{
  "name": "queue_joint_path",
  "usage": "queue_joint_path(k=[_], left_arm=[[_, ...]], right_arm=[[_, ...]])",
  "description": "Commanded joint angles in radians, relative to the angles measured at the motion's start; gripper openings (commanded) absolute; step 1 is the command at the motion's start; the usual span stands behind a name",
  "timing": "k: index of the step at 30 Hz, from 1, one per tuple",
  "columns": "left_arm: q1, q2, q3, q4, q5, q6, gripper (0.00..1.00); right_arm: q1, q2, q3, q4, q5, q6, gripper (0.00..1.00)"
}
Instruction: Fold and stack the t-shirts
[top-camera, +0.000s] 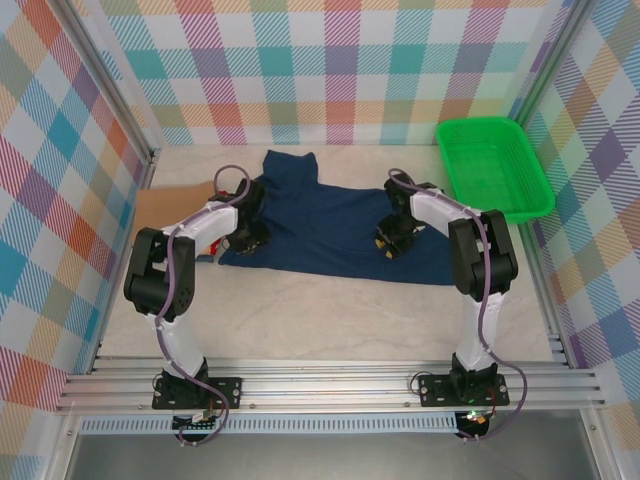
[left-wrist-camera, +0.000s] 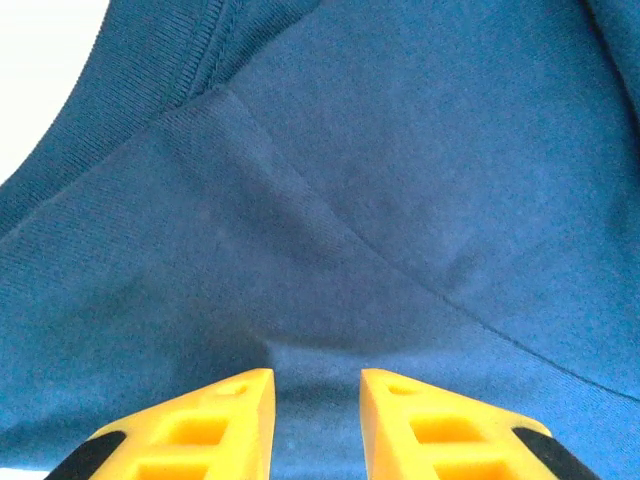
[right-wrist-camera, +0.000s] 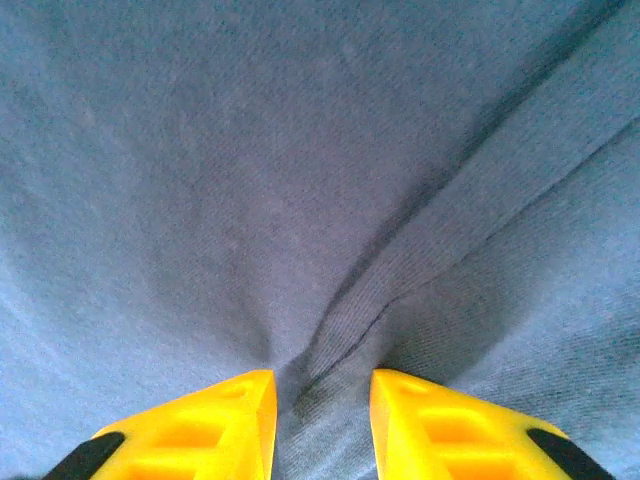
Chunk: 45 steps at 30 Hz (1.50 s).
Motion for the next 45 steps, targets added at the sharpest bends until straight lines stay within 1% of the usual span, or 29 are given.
queue_joint_path(k=[1,3,5,7,8,11,16,19,21,22,23,25,27,28,33,35,38,41,45], left_arm=[[-0.009,0.039,-0.016,-0.004,-0.038,0.002,0.27],[-0.009,0.053,-0.021,-0.019,-0.06,-0.001,0.26],[-0.011,0.065,-0.03,-0.037,-0.096,-0.009,0.25],[-0.011,0.076,-0.042,-0.048,-0.12,-0.013,0.24],[-0.01,0.078,-0.048,-0.047,-0.125,-0.017,0.24],[-0.009,0.077,-0.062,-0.043,-0.14,-0.02,0.24],[-0.009,0.076,-0.059,-0.063,-0.153,-0.03,0.24],[-0.009,0.052,-0.067,-0.07,-0.151,-0.05,0.23],[-0.009,0.036,-0.055,-0.08,-0.149,-0.062,0.24],[-0.008,0.026,-0.04,-0.085,-0.137,-0.062,0.26],[-0.009,0.021,-0.02,-0.09,-0.126,-0.062,0.29],[-0.009,0.006,0.04,-0.096,-0.103,-0.057,0.36],[-0.012,0.006,0.122,-0.115,-0.102,-0.042,0.39],[-0.015,0.016,0.18,-0.124,-0.102,-0.03,0.39],[-0.045,0.171,0.483,-0.176,-0.066,0.004,0.4],[-0.077,0.246,0.593,-0.188,-0.087,0.031,0.39],[-0.107,0.364,0.718,-0.215,-0.092,0.055,0.38],[-0.119,0.449,0.793,-0.229,-0.078,0.041,0.41],[-0.135,0.493,0.803,-0.15,-0.055,0.033,0.43]], right_arm=[[-0.005,0.005,0.013,-0.008,0.017,0.038,0.31],[-0.007,0.007,0.032,-0.013,0.021,0.038,0.29],[-0.006,0.008,0.044,-0.015,0.027,0.04,0.23],[-0.011,0.018,0.057,-0.026,0.031,0.038,0.14],[-0.013,0.026,0.063,-0.032,0.03,0.036,0.1],[-0.018,0.035,0.07,-0.046,0.033,0.025,0.0],[-0.021,0.009,0.08,-0.06,0.072,-0.002,0.0],[-0.029,-0.006,0.099,-0.093,0.102,-0.036,0.0],[-0.042,-0.03,0.079,-0.091,0.12,-0.056,0.0],[-0.052,-0.042,0.064,-0.075,0.116,-0.072,0.0],[-0.063,-0.045,0.058,-0.067,0.107,-0.089,0.02],[-0.079,-0.044,0.072,-0.08,0.12,-0.146,0.07],[-0.082,-0.047,0.088,-0.098,0.168,-0.213,0.1],[-0.088,-0.048,0.091,-0.094,0.171,-0.243,0.11],[-0.103,-0.054,0.1,-0.087,0.16,-0.357,0.16],[-0.103,-0.067,0.094,-0.095,0.156,-0.375,0.18],[-0.102,-0.103,0.062,-0.092,0.118,-0.379,0.24],[-0.092,-0.16,0.0,-0.102,0.083,-0.351,0.26],[-0.091,-0.259,-0.155,-0.052,0.022,-0.314,0.27]])
